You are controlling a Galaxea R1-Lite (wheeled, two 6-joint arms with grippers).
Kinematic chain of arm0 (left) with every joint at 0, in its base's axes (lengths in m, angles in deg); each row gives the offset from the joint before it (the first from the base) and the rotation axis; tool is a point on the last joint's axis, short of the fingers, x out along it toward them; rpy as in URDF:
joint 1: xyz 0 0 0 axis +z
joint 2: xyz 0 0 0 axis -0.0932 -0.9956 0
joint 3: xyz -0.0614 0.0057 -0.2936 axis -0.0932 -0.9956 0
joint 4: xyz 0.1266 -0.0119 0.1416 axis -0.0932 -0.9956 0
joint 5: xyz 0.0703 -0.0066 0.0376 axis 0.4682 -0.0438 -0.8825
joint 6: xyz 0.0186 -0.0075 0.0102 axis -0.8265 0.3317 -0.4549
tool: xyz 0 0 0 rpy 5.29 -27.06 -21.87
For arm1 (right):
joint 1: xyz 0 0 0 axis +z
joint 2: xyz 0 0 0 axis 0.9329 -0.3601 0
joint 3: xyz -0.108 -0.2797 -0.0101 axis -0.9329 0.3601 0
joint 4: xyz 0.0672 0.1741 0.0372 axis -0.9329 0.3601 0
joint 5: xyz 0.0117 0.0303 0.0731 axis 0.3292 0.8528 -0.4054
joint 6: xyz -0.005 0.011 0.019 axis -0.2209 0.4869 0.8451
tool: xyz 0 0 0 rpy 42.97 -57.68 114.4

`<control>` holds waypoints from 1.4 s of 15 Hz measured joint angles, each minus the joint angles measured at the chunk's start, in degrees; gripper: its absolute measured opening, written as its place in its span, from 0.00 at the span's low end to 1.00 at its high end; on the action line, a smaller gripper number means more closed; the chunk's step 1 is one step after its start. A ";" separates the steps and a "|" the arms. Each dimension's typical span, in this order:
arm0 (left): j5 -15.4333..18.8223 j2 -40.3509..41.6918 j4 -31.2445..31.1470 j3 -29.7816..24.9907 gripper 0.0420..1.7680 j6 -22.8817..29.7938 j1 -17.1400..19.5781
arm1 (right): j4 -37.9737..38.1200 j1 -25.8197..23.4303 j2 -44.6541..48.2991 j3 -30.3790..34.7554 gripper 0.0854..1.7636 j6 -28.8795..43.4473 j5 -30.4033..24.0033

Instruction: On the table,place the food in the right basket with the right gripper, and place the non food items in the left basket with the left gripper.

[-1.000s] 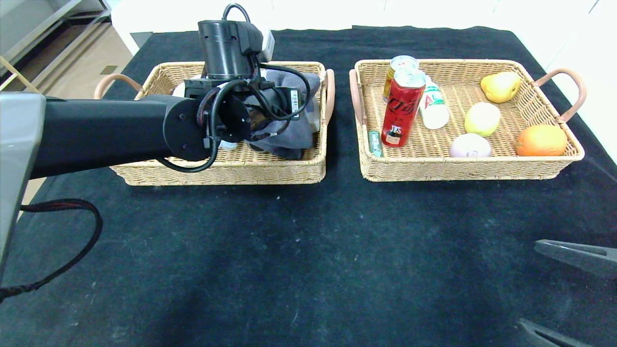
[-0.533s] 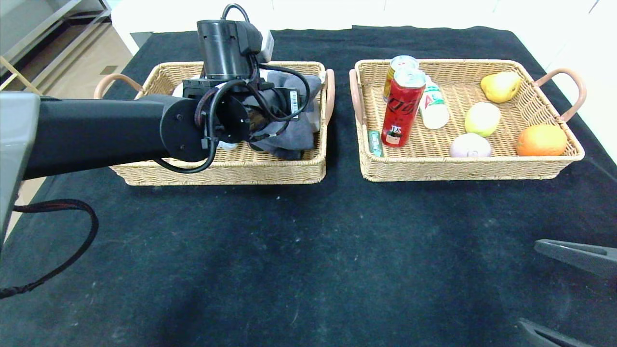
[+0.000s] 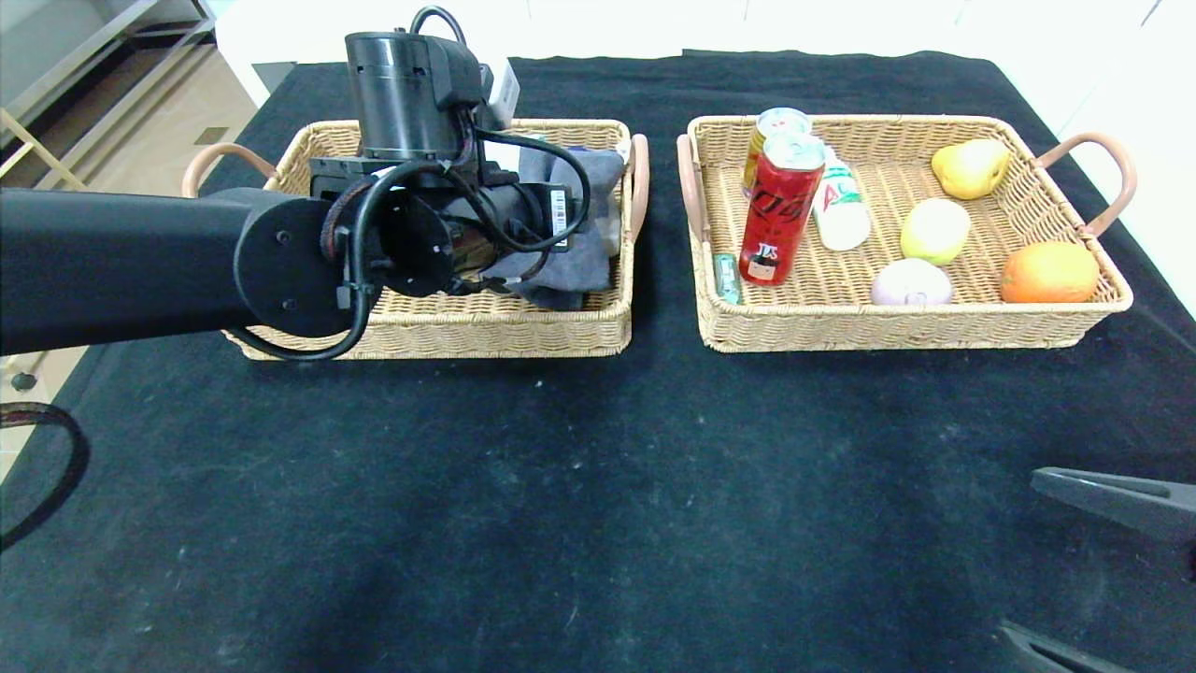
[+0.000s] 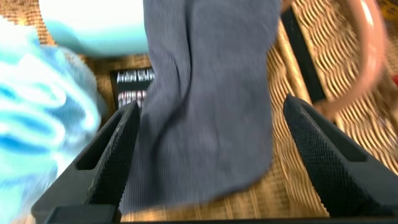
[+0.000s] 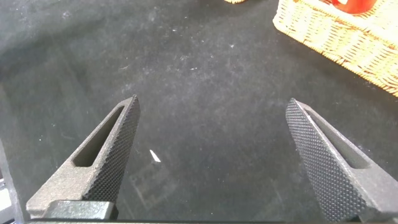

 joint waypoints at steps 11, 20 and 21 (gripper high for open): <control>2.89 26.66 5.79 -36.38 0.96 -0.52 -5.21 | -0.46 -4.62 -0.24 -0.91 0.97 -0.68 0.10; 3.99 55.56 -6.97 -50.54 0.97 -4.40 -5.56 | 10.48 -7.08 7.03 -1.90 0.97 -0.18 7.13; 3.72 58.00 -9.16 -50.91 0.97 -4.64 -5.57 | 16.13 -7.17 9.45 -3.25 0.97 0.34 8.84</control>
